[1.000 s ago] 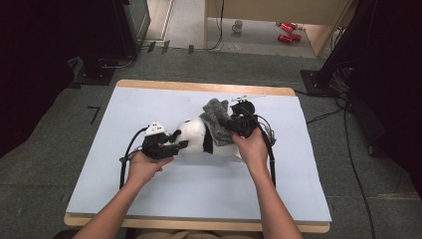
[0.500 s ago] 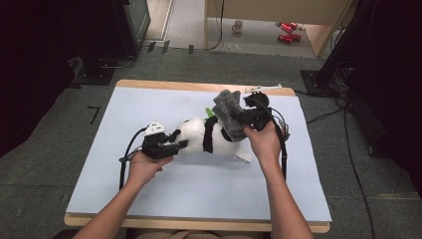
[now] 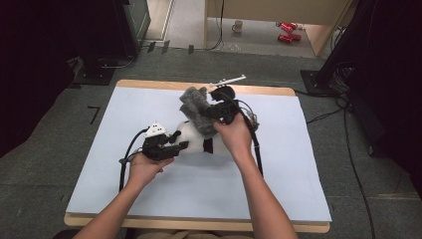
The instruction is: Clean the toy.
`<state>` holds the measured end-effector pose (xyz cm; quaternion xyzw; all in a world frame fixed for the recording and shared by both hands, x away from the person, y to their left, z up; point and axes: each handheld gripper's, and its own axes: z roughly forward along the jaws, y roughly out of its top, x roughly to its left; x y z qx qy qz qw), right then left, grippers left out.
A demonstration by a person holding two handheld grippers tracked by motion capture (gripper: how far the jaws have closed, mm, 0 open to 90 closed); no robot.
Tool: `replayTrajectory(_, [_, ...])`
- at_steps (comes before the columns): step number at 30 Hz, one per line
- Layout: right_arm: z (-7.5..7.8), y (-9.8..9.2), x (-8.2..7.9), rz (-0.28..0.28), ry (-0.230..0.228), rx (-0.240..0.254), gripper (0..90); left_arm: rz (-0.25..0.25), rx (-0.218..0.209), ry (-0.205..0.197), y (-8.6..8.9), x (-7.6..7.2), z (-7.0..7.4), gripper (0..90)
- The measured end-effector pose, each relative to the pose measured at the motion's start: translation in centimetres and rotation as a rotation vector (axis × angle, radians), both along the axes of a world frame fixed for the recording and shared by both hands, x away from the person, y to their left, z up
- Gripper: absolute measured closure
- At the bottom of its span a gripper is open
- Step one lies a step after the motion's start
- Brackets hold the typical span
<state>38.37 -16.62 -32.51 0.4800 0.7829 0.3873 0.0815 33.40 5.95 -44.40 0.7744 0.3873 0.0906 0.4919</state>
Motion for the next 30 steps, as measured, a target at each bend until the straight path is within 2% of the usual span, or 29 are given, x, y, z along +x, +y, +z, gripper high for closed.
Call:
replayTrajectory(5, [-1.2, 3.8, 0.7, 0.062, 0.027, -0.016, 75.5, 0.002, -0.002, 0.001, 0.0, 0.0, 0.0, 53.7])
replayTrajectory(8, [-2.1, 5.3, 0.9, 0.079, 0.05, -0.025, 75.5, 0.004, -0.001, 0.003, 0.0, 0.0, 0.0, 53.4])
replayTrajectory(12, [-3.4, 6.1, 0.9, 0.083, 0.053, -0.069, 75.2, 0.003, 0.005, 0.004, 0.0, 0.0, 0.0, 53.3])
replayTrajectory(18, [-3.6, 4.7, 0.9, 0.069, 0.031, -0.122, 74.7, 0.004, 0.017, -0.001, -0.4, -0.1, 0.1, 53.3])
replayTrajectory(25, [-3.7, 1.5, 0.8, 0.0, 0.04, -0.116, 75.2, 0.001, 0.006, 0.005, -0.2, 0.1, 0.0, 53.4])
replayTrajectory(30, [-3.8, -0.3, 0.5, -0.022, 0.044, -0.135, 75.4, -0.003, 0.004, 0.004, -0.2, 0.1, 0.0, 53.3])
